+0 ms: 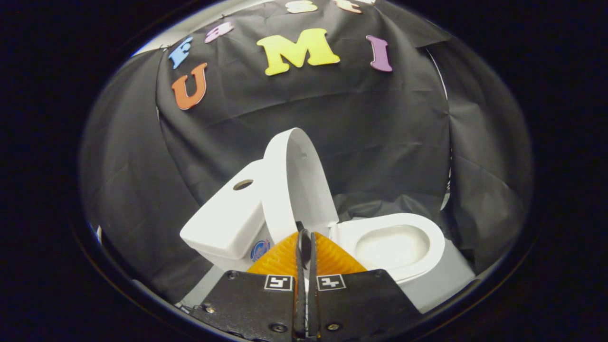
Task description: Open the toilet lid.
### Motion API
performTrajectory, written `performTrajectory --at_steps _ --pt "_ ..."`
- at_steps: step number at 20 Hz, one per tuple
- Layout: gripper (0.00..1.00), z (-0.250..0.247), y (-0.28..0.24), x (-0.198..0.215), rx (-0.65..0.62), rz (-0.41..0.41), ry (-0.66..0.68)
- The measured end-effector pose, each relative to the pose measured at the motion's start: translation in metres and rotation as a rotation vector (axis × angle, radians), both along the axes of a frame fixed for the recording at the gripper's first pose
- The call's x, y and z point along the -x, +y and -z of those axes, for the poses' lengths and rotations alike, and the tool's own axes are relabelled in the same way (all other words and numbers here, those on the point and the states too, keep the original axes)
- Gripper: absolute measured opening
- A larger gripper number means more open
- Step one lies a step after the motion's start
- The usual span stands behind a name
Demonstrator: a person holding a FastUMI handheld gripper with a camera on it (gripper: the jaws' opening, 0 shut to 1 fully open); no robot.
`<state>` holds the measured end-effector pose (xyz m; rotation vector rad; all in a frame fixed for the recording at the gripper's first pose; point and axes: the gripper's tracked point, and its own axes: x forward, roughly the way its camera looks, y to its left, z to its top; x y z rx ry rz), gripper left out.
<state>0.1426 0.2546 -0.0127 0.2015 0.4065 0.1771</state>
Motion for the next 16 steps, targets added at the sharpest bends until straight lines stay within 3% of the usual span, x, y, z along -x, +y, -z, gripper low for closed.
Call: performTrajectory --at_steps 8,13,16 --pt "0.06 0.004 0.025 0.001 0.084 -0.015 -0.019" --pt "0.06 0.001 0.034 0.004 0.163 -0.092 -0.029" --pt "0.22 -0.009 0.034 0.010 0.172 -0.215 -0.097"
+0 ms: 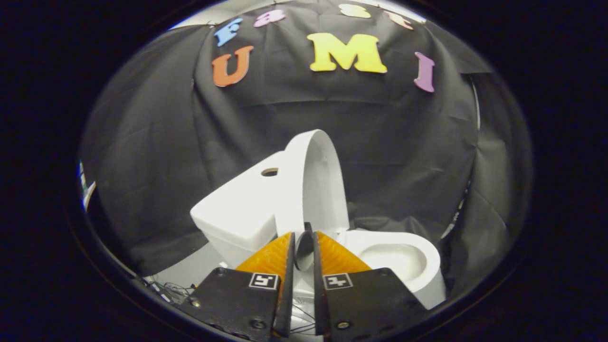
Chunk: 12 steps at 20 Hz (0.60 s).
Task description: Open the toilet lid.
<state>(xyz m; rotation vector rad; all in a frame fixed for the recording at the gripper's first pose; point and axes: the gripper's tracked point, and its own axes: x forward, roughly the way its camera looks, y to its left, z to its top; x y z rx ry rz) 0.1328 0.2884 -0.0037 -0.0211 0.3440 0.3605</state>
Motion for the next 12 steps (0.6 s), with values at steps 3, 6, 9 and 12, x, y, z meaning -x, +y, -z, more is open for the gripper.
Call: performTrajectory --at_steps 3,6,9,12 --pt "0.73 -0.016 -0.034 0.006 -0.014 0.029 -0.124" --pt "0.97 -0.039 -0.077 0.023 -0.070 0.082 -0.212" --pt "0.97 -0.048 -0.128 0.042 -0.140 0.117 -0.262" --pt "0.98 -0.053 -0.191 0.059 -0.132 0.207 -0.322"
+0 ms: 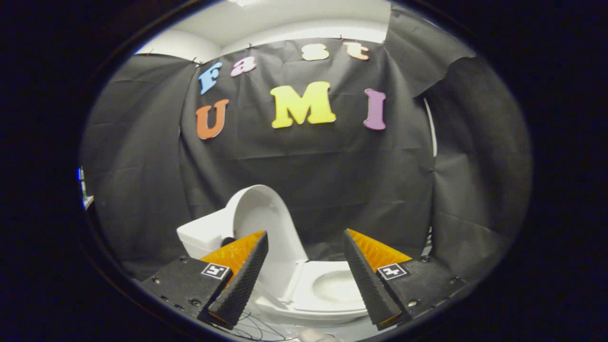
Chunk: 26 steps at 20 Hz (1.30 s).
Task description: Open the toilet lid.
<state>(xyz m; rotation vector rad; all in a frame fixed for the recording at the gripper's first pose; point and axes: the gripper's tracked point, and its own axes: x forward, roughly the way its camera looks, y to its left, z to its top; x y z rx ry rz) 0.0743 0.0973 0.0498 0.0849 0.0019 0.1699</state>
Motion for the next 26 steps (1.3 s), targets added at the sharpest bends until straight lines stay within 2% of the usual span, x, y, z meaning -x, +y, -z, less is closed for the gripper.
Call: performTrajectory --at_steps 5,9,13,20,26 --pt "0.99 0.018 -0.084 0.031 0.048 0.132 -0.048" --pt "0.99 0.054 -0.121 0.055 0.041 0.197 -0.012" --pt "0.99 0.081 -0.139 0.069 0.050 0.221 -0.009" --pt "0.99 0.084 -0.155 0.079 0.039 0.241 -0.010" --pt "0.99 0.086 -0.147 0.078 0.042 0.228 0.001"
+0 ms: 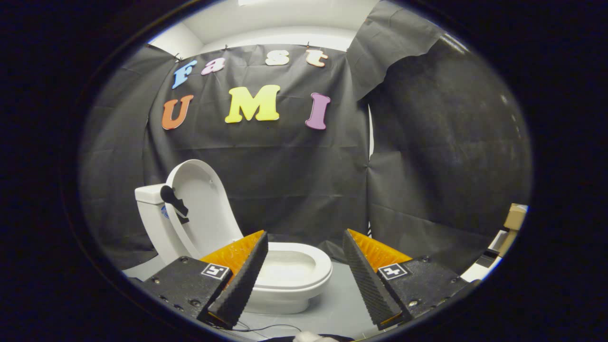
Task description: Open the toilet lid.
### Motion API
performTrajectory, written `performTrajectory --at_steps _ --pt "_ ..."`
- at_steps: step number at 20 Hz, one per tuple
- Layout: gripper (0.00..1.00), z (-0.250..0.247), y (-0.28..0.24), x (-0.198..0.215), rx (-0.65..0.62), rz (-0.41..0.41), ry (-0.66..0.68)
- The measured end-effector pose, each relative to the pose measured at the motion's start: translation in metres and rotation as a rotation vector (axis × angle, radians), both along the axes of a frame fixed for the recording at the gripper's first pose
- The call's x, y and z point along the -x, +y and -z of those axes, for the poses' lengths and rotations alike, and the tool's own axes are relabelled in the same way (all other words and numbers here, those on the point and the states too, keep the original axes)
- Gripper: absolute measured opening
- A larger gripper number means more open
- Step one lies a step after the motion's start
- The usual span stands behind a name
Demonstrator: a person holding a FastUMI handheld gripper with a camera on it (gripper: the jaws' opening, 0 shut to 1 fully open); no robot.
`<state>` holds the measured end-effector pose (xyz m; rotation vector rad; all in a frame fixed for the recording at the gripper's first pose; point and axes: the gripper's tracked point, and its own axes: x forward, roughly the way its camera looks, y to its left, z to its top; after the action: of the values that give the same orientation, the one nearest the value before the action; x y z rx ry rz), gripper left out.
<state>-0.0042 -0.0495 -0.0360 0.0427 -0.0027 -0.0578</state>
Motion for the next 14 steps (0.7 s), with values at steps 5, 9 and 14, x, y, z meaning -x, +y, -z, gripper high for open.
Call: performTrajectory --at_steps 5,9,14 --pt "0.99 -0.002 -0.001 0.000 0.008 0.000 -0.003" --pt "0.99 -0.001 -0.007 0.000 -0.007 0.010 0.002" --pt "0.99 -0.005 -0.011 0.002 -0.010 0.018 -0.005"
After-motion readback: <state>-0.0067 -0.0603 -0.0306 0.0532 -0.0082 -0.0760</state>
